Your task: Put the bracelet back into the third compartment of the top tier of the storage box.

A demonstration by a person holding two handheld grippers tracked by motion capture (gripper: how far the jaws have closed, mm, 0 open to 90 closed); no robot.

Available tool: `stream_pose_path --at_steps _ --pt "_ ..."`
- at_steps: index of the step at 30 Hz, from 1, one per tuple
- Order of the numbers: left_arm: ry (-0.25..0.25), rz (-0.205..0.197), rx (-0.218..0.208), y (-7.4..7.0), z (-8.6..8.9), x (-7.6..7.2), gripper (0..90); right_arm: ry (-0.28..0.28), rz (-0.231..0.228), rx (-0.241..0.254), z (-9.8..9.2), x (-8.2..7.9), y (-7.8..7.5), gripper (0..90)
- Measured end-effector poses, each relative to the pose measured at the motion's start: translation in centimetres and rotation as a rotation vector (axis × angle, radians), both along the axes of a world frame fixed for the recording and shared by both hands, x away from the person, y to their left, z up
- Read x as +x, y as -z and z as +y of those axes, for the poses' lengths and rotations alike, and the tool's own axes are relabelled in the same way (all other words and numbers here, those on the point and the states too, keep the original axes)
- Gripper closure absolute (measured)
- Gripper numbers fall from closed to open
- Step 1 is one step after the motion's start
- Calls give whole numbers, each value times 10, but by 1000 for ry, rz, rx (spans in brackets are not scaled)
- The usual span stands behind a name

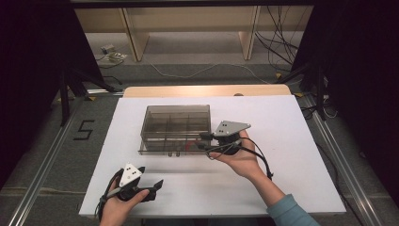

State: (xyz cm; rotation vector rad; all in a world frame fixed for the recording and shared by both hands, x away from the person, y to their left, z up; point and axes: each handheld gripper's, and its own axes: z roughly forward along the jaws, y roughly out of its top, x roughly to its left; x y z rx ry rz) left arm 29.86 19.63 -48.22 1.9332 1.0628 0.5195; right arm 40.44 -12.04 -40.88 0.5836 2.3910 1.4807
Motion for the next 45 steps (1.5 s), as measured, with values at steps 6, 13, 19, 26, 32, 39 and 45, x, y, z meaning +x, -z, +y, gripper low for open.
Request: stream_pose_path --at_steps 6,13,19,26,32,39,45 --pt "-1 0 1 0 0 0 162 5 6 -7 -2 -3 -2 565" --pt "-2 -1 -1 0 0 0 162 12 -2 -10 -4 -6 -4 516" --pt "-3 0 -3 0 0 0 161 20 -5 -13 -7 -8 -5 469" --pt "-7 -1 -3 0 1 -1 162 51 -6 -24 -15 -12 -5 398" --pt "-6 0 -3 0 0 -1 162 76 -2 -36 -24 -17 -6 347" --pt "-5 1 -4 1 0 -1 162 101 15 -36 -35 -20 -3 307" --pt "-6 1 -5 1 0 -1 162 114 20 -51 -46 -23 -1 288"
